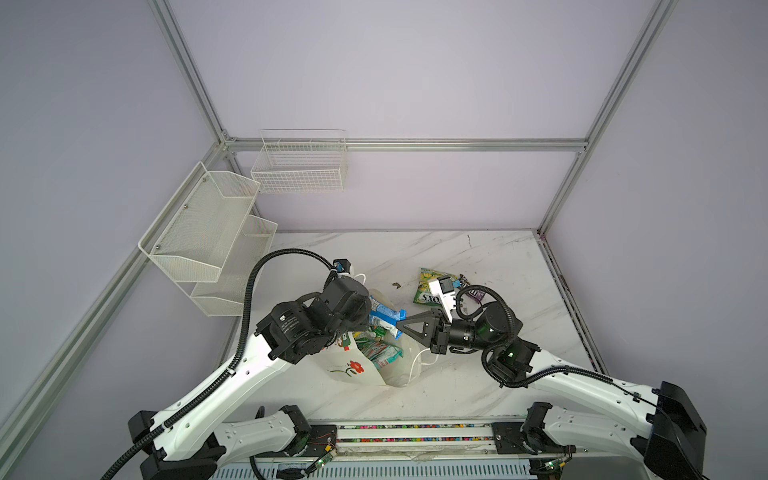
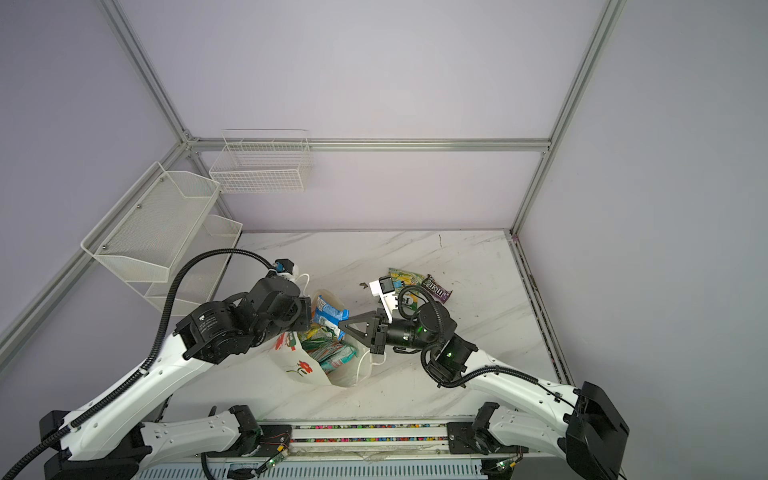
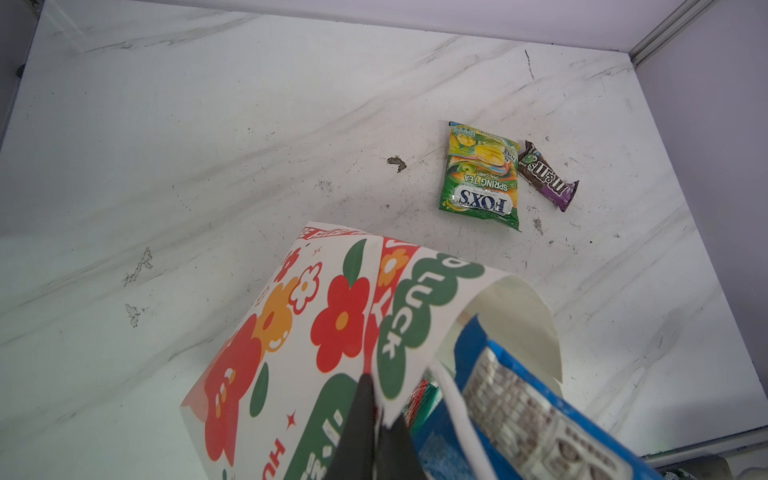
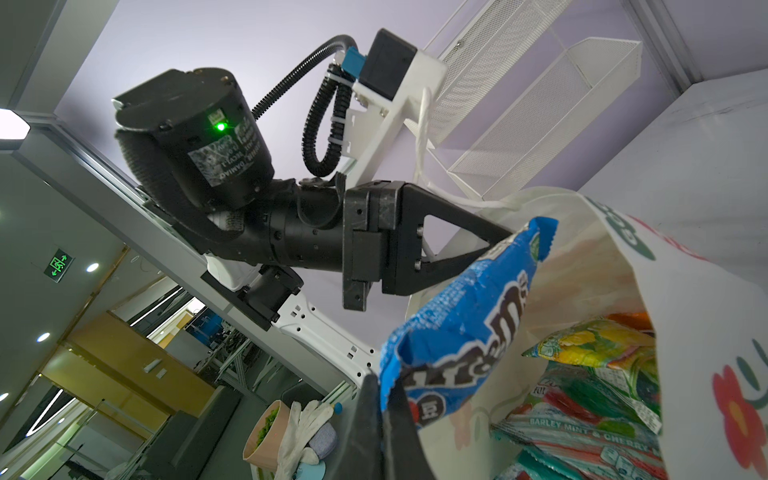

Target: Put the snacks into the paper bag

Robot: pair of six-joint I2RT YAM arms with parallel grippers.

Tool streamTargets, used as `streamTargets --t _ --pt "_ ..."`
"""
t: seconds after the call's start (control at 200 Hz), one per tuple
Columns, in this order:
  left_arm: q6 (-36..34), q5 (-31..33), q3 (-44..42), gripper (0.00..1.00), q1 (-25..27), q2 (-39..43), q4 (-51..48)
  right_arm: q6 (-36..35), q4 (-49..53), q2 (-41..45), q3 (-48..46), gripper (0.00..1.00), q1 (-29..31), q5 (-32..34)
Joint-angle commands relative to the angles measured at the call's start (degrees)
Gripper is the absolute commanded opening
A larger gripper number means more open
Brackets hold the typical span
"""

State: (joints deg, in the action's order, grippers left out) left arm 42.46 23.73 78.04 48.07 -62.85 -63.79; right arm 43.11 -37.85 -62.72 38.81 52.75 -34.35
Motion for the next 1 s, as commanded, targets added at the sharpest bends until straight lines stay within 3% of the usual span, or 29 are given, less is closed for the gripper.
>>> streamTargets --t 0.0,0.995 --pt "0.52 0.36 0.46 0.00 0.00 1.94 4.74 0.39 -3.00 -0.13 1.59 0.00 0.50 0.86" --pt "1.22 0.10 -0.70 0.00 0.00 3.17 4.86 1.57 -3.87 -5.69 3.02 0.00 1.77 5.08"
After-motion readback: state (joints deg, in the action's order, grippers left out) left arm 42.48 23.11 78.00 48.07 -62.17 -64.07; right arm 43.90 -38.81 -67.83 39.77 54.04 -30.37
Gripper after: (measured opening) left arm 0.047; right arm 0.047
